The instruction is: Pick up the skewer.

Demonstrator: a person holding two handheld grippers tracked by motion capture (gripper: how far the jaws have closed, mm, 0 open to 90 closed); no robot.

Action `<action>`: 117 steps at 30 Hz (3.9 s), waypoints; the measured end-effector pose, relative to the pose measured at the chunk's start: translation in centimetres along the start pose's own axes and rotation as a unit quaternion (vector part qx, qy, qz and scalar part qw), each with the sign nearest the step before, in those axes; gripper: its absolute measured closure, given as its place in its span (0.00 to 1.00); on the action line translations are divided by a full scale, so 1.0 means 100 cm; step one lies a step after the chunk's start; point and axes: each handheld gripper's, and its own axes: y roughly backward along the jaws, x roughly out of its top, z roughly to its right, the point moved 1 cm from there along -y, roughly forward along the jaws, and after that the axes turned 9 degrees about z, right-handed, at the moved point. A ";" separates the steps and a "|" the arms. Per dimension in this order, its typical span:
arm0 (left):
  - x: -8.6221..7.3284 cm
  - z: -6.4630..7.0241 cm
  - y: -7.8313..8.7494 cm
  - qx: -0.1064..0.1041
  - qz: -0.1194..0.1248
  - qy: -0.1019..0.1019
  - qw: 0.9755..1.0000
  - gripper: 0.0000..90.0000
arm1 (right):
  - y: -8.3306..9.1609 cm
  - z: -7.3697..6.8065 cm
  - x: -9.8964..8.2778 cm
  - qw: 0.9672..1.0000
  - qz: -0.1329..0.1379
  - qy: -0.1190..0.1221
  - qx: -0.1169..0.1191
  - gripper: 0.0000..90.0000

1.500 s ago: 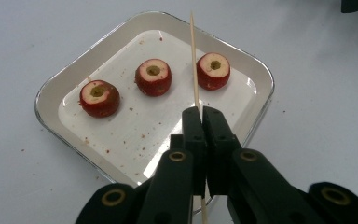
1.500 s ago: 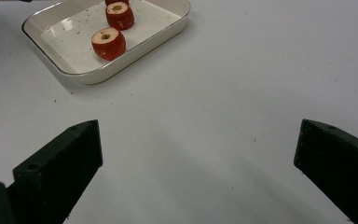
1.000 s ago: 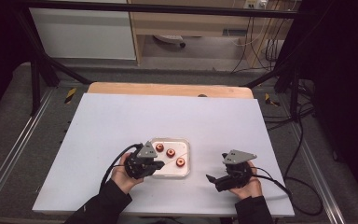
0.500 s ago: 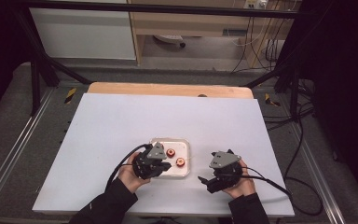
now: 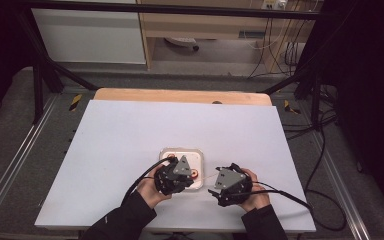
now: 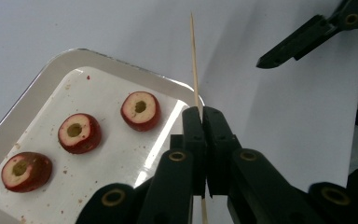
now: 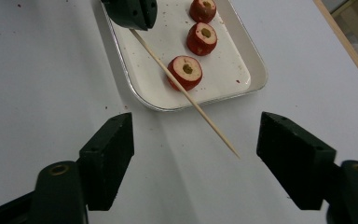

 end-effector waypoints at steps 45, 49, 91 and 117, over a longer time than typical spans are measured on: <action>0.013 0.014 -0.018 -0.038 -0.028 -0.012 0.999 0.96 | -0.012 -0.019 -0.006 0.961 -0.059 0.265 0.045 0.99; 0.012 0.011 -0.021 -0.035 -0.056 -0.002 0.998 0.87 | -0.013 -0.019 -0.005 0.958 -0.064 0.276 0.041 0.99; -0.021 -0.005 0.005 0.019 -0.079 0.022 0.996 0.98 | 0.005 0.017 -0.019 0.999 0.016 -0.039 -0.027 0.29; -0.093 -0.012 0.066 0.118 0.063 0.102 0.986 0.98 | -0.014 0.039 0.001 0.961 -0.012 -0.276 -0.008 0.08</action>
